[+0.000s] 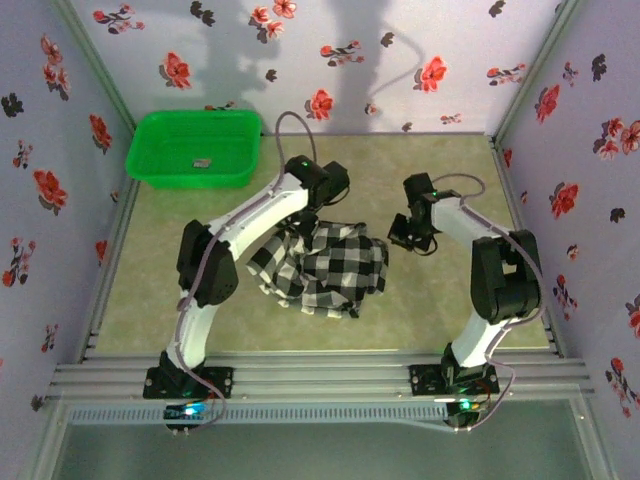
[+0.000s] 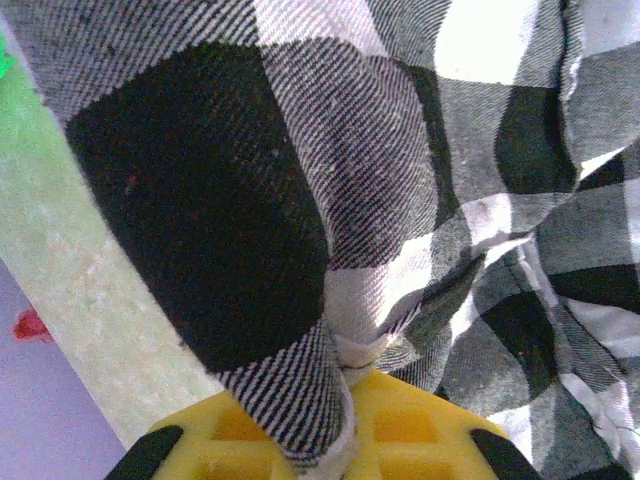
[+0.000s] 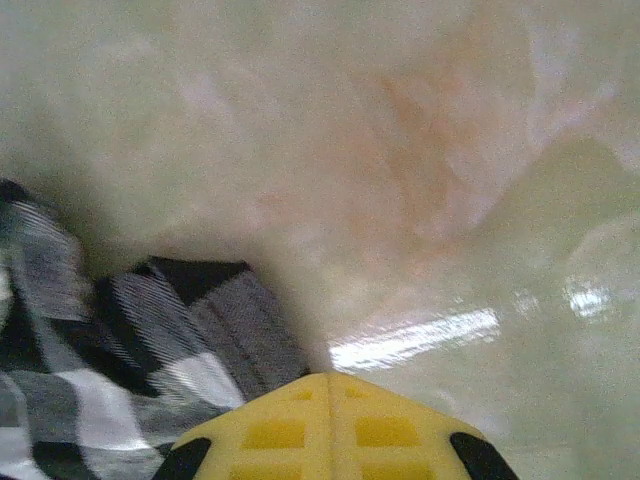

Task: Fold and stack the long sleeve shirts

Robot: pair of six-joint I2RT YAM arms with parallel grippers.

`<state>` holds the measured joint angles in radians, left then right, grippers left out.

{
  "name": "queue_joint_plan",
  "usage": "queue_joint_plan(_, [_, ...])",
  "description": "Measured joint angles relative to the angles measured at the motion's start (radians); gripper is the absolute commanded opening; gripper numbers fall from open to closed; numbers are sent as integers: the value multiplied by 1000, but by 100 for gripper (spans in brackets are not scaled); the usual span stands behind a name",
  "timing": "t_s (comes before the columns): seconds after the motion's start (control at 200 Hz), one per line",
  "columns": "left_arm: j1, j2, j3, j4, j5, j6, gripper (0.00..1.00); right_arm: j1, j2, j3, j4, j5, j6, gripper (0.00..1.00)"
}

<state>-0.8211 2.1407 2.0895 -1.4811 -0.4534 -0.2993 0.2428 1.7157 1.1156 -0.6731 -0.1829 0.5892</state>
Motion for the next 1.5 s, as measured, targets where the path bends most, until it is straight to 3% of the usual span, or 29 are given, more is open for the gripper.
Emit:
queue_joint_plan(0.31, [-86,135,188,-108,-26,-5,6,2,3,-124,69,-60,-3,3])
queue_joint_plan(0.685, [-163,257,350,-126,-19,-54,7,-10,10,-150,113,-114,21,3])
queue_joint_plan(1.5, [-222,267,359,-93,167,-244,11,-26,-11,-197,172,-151,47,3])
